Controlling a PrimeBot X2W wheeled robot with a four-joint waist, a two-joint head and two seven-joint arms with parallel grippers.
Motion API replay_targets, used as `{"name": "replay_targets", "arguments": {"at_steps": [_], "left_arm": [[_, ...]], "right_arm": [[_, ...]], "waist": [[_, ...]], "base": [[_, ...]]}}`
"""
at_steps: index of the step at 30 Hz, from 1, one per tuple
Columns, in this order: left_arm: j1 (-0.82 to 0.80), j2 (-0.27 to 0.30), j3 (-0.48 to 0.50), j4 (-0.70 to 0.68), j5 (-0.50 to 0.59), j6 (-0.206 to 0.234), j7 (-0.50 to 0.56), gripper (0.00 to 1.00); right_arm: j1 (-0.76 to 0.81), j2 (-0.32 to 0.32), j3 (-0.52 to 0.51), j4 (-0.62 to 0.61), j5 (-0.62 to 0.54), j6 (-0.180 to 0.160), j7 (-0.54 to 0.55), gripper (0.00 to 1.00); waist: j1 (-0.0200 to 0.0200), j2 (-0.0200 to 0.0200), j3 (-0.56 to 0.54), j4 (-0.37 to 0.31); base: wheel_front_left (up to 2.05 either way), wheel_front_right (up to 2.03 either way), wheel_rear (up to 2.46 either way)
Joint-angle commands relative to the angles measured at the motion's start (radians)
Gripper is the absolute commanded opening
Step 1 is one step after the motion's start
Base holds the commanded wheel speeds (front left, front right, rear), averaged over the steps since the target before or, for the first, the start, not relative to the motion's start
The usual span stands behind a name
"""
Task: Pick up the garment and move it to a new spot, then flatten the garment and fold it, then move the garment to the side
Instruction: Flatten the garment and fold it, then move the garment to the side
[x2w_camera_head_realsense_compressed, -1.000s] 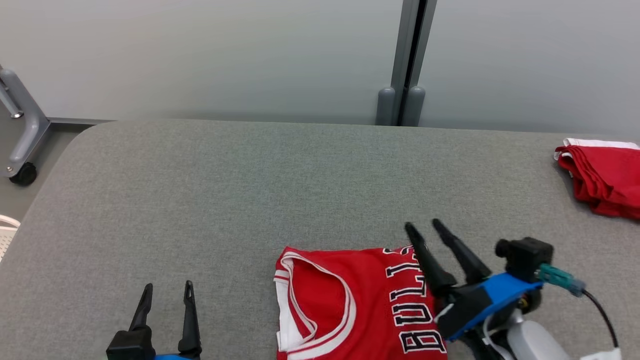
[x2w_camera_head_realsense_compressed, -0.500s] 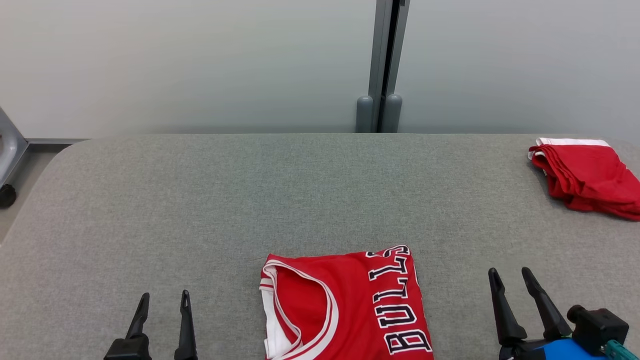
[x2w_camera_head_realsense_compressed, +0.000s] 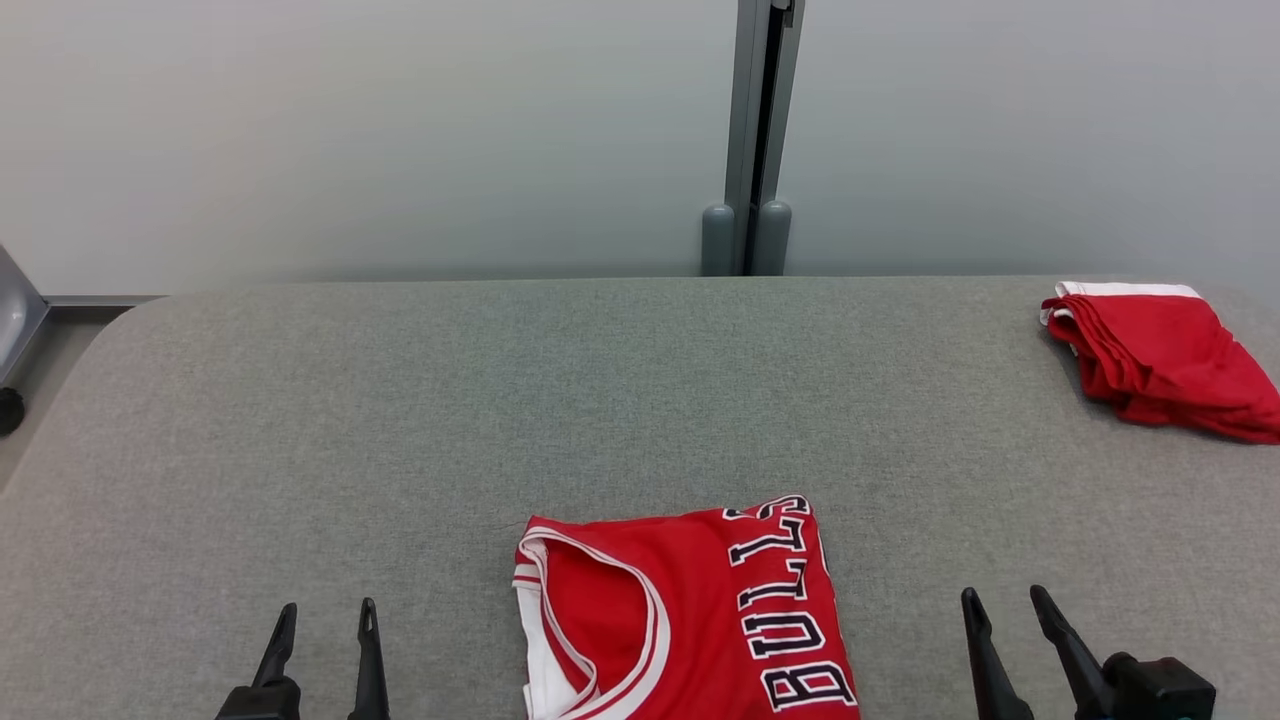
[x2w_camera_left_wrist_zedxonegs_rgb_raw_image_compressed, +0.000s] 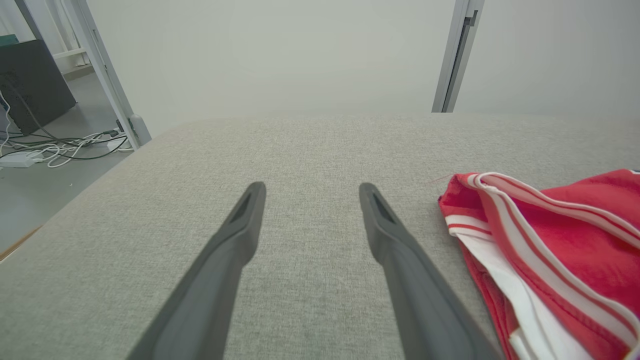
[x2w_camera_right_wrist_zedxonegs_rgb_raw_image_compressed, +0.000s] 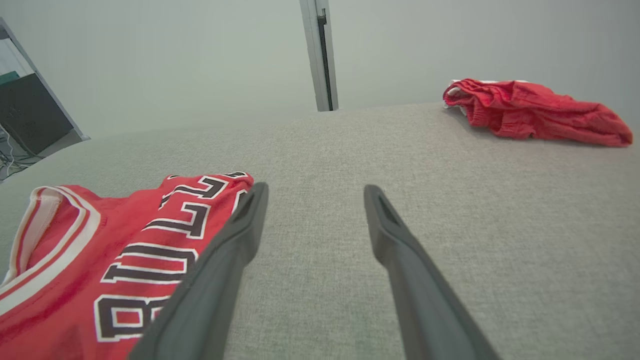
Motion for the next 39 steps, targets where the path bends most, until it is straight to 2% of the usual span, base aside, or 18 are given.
{"name": "replay_targets", "arguments": {"at_steps": [1, 39], "left_arm": [[-0.011, 0.004, 0.000, 0.004, 0.005, -0.001, -0.002, 1.00], [-0.025, 0.010, 0.010, 0.001, -0.008, 0.002, -0.002, 1.00]], "right_arm": [[-0.008, 0.004, 0.003, 0.006, -0.018, 0.001, -0.005, 1.00], [-0.007, 0.021, 0.009, 0.021, -0.047, 0.001, -0.005, 1.00]], "waist": [[0.0001, 0.0001, -0.004, 0.002], [0.0001, 0.0001, -0.015, 0.011]], "base": [[0.00, 0.00, 0.00], [0.00, 0.00, 0.00]]}}
